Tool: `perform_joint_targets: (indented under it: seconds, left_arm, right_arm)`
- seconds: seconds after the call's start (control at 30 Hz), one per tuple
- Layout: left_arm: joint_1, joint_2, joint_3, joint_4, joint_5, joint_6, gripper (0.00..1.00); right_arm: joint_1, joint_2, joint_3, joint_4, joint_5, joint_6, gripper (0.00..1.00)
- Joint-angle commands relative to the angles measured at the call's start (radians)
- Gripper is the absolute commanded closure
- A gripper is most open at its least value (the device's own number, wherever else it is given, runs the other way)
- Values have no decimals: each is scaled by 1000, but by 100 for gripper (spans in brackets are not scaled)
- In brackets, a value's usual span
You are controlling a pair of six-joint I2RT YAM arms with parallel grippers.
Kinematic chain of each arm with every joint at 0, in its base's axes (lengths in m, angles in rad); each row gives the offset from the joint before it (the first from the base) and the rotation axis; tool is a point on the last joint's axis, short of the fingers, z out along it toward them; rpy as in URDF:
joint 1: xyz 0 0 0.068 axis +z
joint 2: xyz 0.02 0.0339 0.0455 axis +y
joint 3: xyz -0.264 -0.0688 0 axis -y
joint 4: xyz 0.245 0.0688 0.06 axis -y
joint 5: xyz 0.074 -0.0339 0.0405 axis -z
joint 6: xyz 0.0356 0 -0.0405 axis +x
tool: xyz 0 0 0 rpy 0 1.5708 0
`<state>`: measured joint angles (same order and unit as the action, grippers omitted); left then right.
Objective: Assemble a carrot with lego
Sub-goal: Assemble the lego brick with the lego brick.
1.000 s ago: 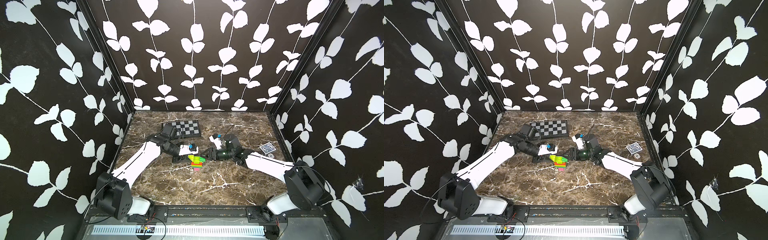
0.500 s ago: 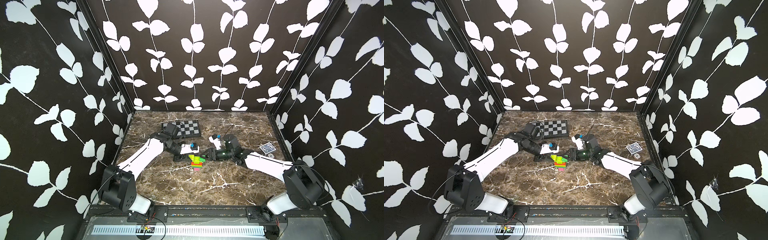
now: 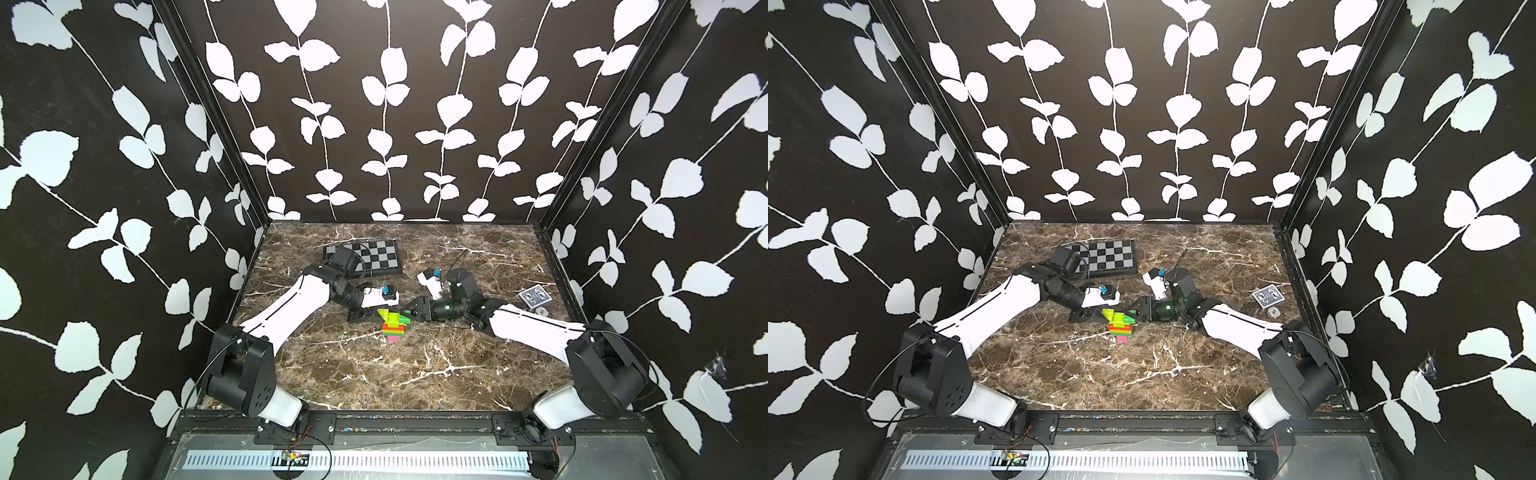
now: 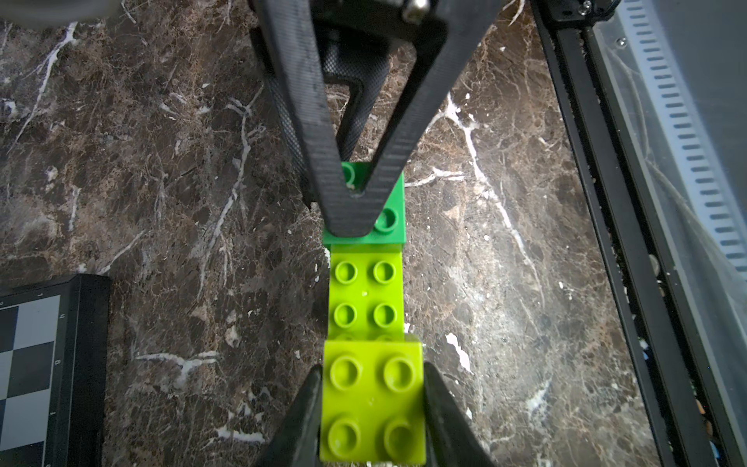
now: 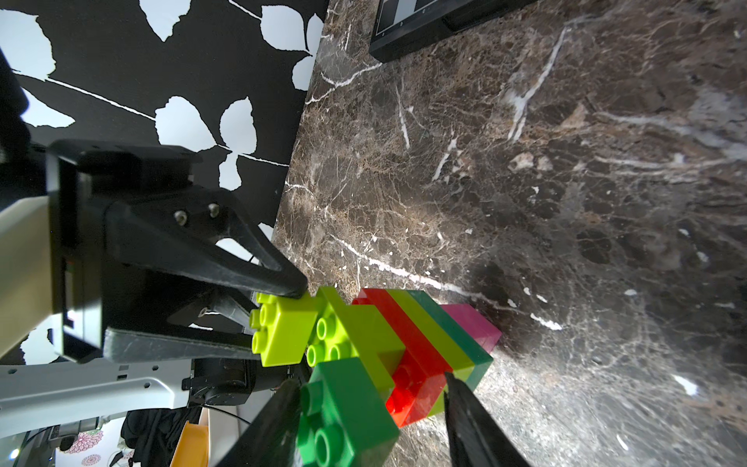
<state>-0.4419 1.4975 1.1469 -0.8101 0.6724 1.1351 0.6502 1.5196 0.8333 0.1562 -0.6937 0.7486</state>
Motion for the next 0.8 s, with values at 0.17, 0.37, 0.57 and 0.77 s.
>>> perform_joint_targets:
  seconds: [0.17,0.37,0.57,0.77]
  left_arm:
    - [6,27,20,-51,-30,5,100]
    - [6,40,24,-68,-51,6,100]
    - [6,54,31,-101,-97,9,100]
    - [6,55,32,-129,-116,24,100]
  right_arm:
    - [9,15,35,5,-2,-23,45]
    - [9,17,31,3,0,-23,47]
    - [9,24,33,0,3,-23,48]
    - [10,21,35,-7,5,-26,48]
